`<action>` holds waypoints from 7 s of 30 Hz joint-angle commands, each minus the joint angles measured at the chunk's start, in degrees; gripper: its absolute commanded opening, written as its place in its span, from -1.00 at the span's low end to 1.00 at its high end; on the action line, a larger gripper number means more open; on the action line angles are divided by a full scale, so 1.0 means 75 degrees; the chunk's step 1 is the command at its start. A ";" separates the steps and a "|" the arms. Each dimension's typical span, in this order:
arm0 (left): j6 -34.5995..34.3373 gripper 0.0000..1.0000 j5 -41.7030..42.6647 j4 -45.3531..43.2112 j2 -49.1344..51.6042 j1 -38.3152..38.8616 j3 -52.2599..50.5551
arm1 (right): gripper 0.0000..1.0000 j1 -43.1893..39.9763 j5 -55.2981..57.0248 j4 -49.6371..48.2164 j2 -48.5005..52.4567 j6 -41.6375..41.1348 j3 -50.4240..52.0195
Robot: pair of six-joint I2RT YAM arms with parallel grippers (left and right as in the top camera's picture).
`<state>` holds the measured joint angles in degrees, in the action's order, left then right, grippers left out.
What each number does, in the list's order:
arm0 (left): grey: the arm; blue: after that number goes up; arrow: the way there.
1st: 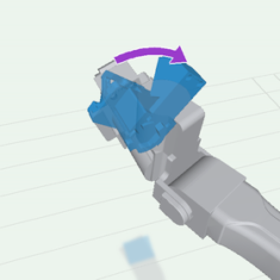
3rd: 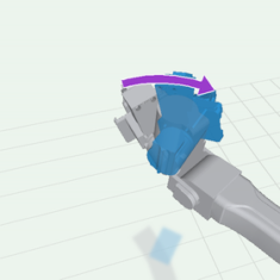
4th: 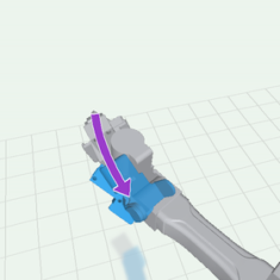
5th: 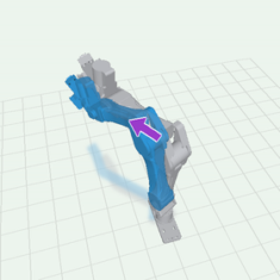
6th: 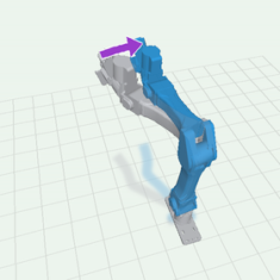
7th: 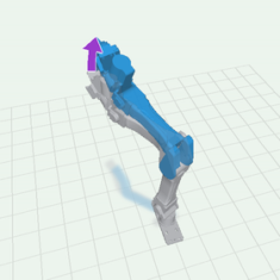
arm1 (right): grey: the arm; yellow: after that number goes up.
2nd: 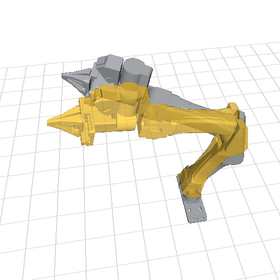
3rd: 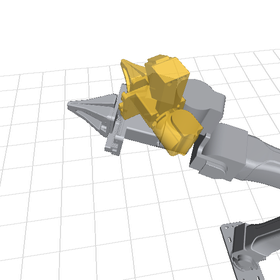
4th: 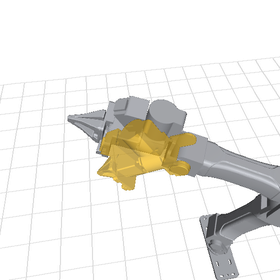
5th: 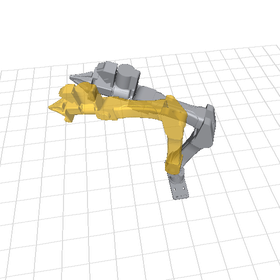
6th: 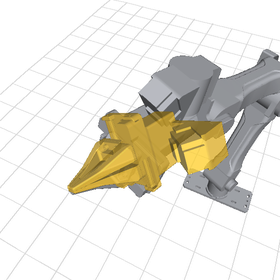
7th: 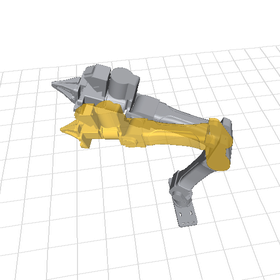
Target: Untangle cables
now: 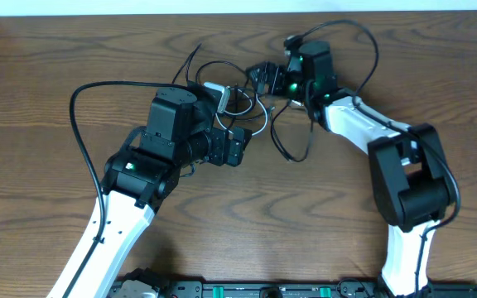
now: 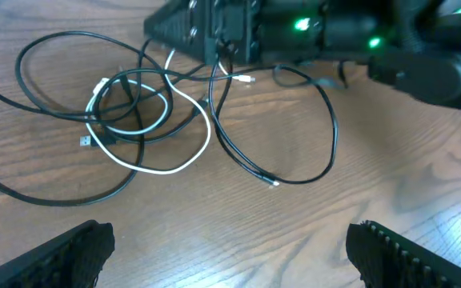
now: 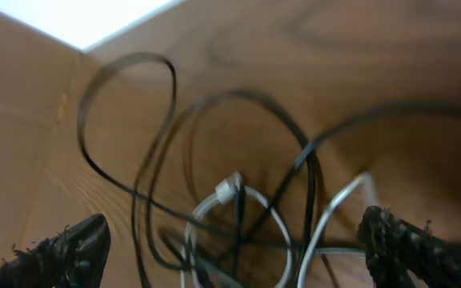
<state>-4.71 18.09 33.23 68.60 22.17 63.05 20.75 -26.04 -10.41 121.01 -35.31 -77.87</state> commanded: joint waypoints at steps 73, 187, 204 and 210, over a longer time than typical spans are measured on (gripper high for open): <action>-0.0070 0.95 0.0093 0.0248 0.0026 -0.0032 0.0076 | -0.98 0.1029 0.3194 0.6481 -0.5278 0.3520 -0.0248; -0.0073 0.96 0.0096 0.0309 0.0026 -0.0032 0.0076 | -0.42 0.1647 0.4972 0.6816 -0.0866 -0.0959 -0.0119; -0.0073 0.96 0.0096 0.0312 0.0026 -0.0032 0.0076 | -0.39 0.1647 0.4963 0.6583 -0.0866 -0.0938 0.0300; -0.0073 0.96 0.0096 0.0315 0.0026 -0.0032 0.0076 | -0.40 0.1647 0.4963 0.6583 -0.0866 -0.0938 0.0300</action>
<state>-4.73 18.13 35.66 68.60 22.17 63.05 32.93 10.13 39.11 114.39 -42.76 -76.16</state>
